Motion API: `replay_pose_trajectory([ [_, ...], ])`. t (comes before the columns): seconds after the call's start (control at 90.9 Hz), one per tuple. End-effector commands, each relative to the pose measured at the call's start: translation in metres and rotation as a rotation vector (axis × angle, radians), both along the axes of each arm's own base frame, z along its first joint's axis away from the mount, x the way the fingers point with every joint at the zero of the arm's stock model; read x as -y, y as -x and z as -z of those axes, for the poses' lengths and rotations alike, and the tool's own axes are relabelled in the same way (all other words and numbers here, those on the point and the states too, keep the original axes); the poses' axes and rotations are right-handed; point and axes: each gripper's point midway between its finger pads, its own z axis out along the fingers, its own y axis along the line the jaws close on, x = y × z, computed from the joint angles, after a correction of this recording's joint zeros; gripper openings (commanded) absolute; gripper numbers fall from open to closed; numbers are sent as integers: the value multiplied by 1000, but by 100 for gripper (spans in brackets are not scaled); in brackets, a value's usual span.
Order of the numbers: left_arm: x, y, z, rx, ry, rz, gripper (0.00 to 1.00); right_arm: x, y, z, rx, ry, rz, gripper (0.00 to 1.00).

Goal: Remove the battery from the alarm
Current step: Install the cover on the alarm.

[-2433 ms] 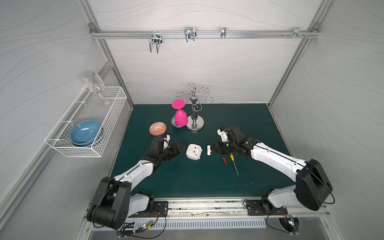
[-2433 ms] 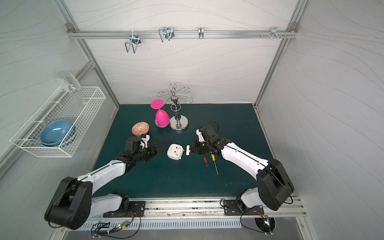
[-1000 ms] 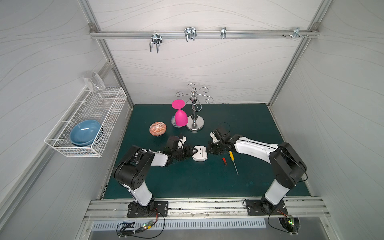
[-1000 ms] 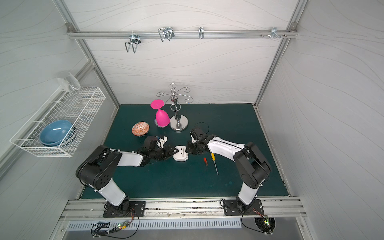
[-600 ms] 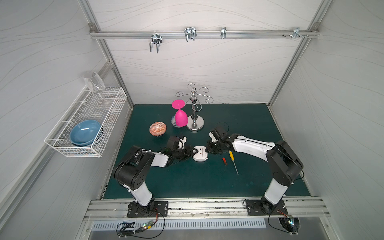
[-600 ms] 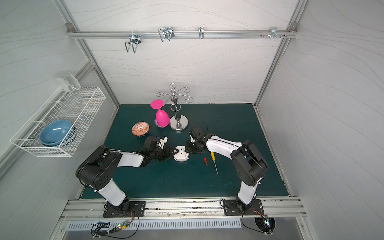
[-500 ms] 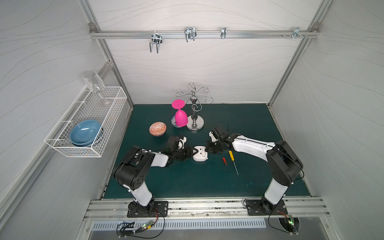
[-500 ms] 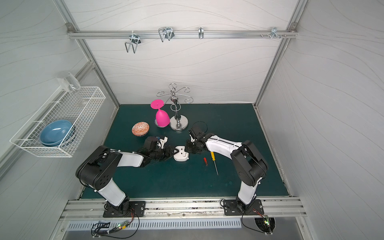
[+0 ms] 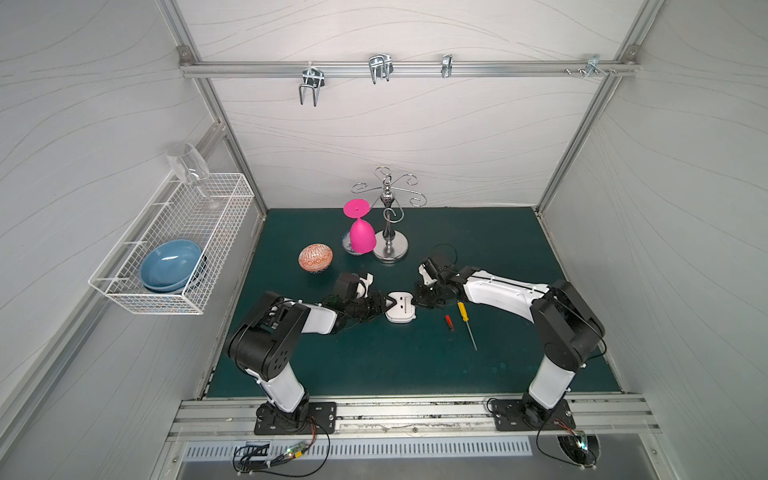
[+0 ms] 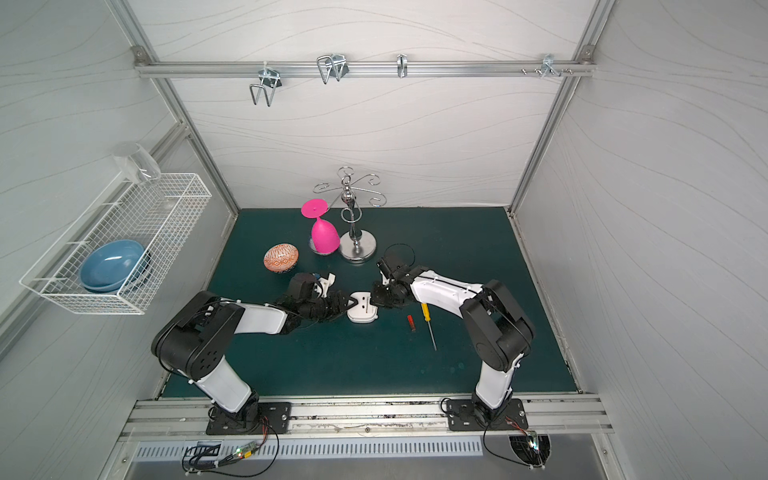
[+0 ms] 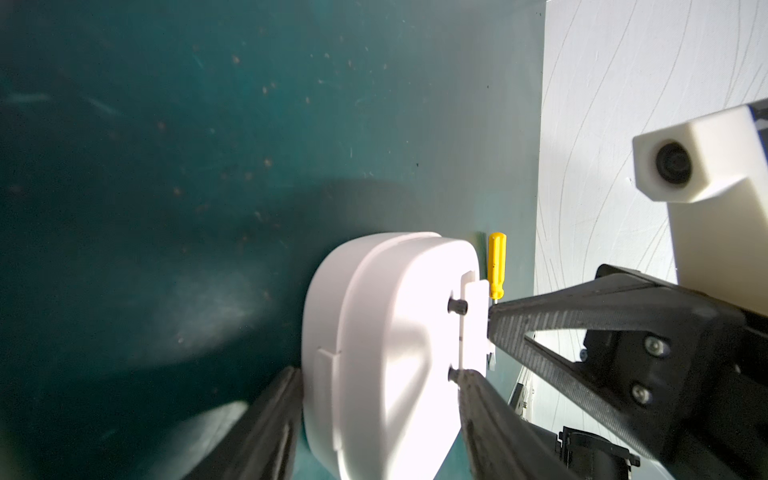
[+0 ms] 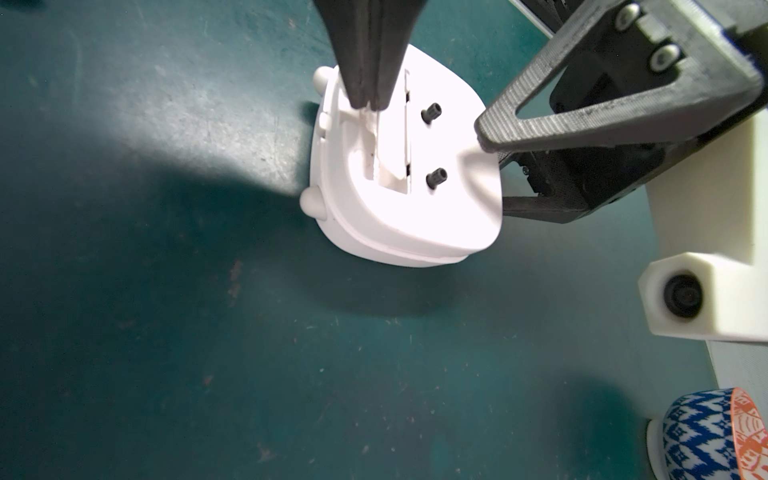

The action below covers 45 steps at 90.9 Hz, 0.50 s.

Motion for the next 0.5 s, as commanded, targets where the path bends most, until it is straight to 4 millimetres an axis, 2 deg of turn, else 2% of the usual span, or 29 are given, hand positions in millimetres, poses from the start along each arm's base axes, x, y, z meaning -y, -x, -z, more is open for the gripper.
replay_pose_trajectory([
  [0.0,2,1,-2,13,2,7,65,-5,-1,2,-9,11,-15,0],
  [0.484,2,3,0,10,1,10,65,-14,-5,4,-20,-9,-18,0],
])
